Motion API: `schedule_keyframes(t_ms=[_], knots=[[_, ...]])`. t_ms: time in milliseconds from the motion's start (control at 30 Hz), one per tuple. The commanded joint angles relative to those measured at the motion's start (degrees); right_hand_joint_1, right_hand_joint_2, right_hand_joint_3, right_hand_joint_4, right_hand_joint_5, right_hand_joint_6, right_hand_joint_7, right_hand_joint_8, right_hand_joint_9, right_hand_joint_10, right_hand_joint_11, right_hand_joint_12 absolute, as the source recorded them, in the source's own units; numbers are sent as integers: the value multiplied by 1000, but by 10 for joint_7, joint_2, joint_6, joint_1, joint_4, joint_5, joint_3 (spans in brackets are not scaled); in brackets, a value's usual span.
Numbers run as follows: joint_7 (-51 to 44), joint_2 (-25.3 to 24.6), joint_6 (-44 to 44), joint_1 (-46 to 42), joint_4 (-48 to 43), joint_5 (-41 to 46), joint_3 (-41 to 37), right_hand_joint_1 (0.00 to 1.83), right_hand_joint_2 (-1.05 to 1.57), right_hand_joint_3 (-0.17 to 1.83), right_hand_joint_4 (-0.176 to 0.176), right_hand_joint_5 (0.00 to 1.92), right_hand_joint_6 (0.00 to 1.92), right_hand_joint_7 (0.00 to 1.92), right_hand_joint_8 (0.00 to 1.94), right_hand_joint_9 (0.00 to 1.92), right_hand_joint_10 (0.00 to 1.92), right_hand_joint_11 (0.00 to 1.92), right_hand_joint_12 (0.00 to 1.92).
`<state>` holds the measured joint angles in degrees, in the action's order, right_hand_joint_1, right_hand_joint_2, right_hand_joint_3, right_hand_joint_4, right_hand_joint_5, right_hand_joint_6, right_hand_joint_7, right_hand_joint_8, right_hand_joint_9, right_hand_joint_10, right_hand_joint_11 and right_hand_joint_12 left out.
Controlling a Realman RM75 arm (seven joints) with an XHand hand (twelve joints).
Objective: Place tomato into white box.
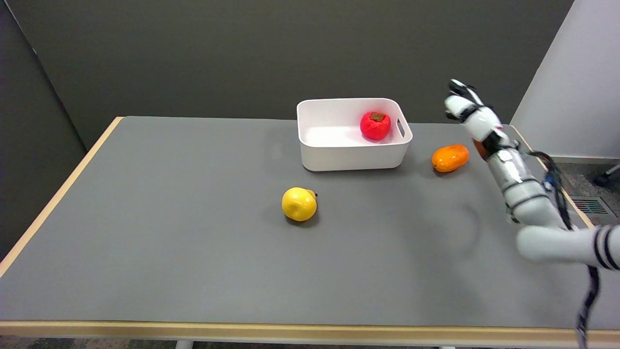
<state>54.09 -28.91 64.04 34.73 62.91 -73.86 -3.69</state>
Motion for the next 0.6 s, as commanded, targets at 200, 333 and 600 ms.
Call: schedule_keyframes(t_ms=[200, 333, 600], knots=[[229, 75, 121, -237, 59, 29, -106, 222, 652, 959, 110, 99, 332, 180, 272, 175, 550, 91, 1109], [229, 75, 122, -238, 60, 29, -104, 205, 632, 1021, 112, 102, 324, 172, 292, 164, 574, 118, 1050], [229, 74, 123, -245, 59, 29, -106, 244, 662, 955, 109, 103, 337, 183, 273, 176, 554, 91, 1115]])
